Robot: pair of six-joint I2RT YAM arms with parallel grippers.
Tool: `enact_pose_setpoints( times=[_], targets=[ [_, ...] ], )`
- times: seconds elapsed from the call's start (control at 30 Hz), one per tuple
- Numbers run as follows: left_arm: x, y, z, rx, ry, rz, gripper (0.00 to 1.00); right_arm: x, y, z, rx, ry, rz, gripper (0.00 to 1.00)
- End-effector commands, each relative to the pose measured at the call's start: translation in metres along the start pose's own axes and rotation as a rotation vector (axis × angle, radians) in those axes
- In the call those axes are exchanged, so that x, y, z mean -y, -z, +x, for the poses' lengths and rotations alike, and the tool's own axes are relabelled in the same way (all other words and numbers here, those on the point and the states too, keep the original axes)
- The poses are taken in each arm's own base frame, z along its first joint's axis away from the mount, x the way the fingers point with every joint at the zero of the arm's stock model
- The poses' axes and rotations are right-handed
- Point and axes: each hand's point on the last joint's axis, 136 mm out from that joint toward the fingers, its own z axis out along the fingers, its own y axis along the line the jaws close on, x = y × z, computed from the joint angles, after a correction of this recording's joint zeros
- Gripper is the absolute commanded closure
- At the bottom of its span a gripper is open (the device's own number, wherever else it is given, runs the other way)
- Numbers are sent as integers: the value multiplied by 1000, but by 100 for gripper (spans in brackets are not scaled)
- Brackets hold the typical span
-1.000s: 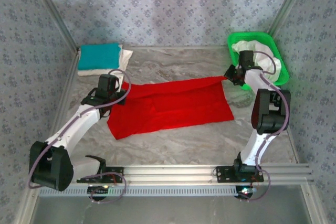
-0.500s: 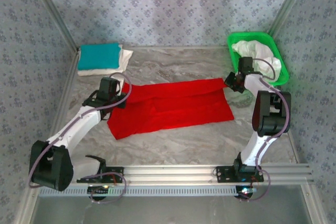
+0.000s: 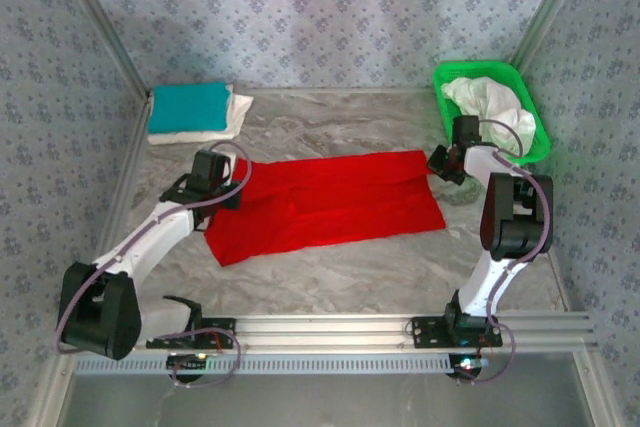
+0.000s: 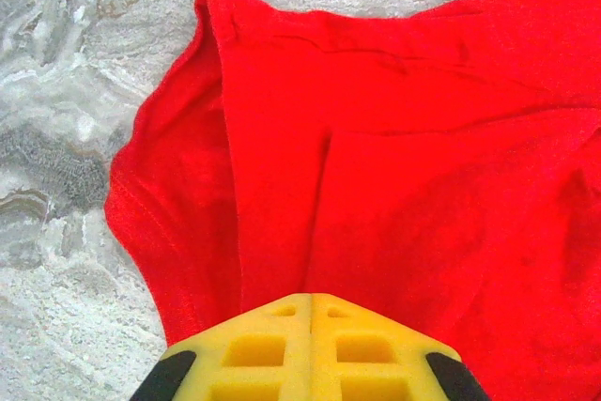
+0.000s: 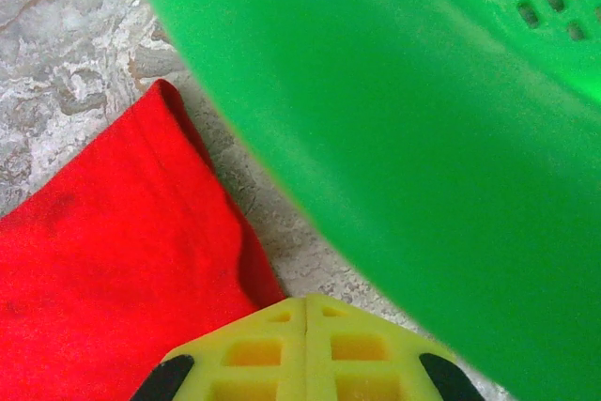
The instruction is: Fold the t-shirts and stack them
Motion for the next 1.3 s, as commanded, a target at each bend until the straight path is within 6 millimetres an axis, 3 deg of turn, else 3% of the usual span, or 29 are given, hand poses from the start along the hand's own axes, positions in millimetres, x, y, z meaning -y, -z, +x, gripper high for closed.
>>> enact_pose_setpoints(
  times=[0.0, 0.1, 0.23, 0.33, 0.4, 0.5, 0.57, 0.6, 0.67, 0.87, 0.97, 1.13, 1.27],
  targets=[
    [0, 6, 1, 23, 10, -1, 100, 9, 1, 5, -4, -24, 33, 100],
    [-1, 3, 9, -3, 17, -8, 100, 12, -2, 9, -18, -37, 41, 93],
    [-6, 9, 9, 2, 42, -34, 64, 13, 7, 10, -12, -39, 47, 72],
    [-7, 22, 1, 55, 62, -25, 53, 13, 24, 3, 36, -33, 60, 69],
    [-5, 32, -8, 106, 70, -7, 51, 7, 36, -4, 55, -19, 47, 69],
    [4, 41, -22, 185, 56, 51, 41, -21, 46, -10, 79, 58, -16, 74],
    [9, 35, -31, 197, 37, 73, 30, -45, 44, -7, 78, 126, -50, 93],
    [13, 28, -33, 174, 21, 89, 30, -59, 44, -10, 85, 154, -77, 100],
    [21, 9, -38, 91, -5, 110, 31, -78, 32, -3, 59, 190, -116, 100],
    [23, -53, -50, -86, 16, 123, 33, -98, -10, 12, -39, 191, -177, 100],
    [14, -69, -57, -111, 47, 91, 32, -88, -22, 19, -74, 142, -167, 100],
    [-11, -78, -63, -96, 148, 65, 29, -63, -40, 40, -126, 79, -124, 100],
    [-5, -90, -55, -161, 150, 115, 29, -53, -49, 59, -163, 66, -115, 100]
  ],
)
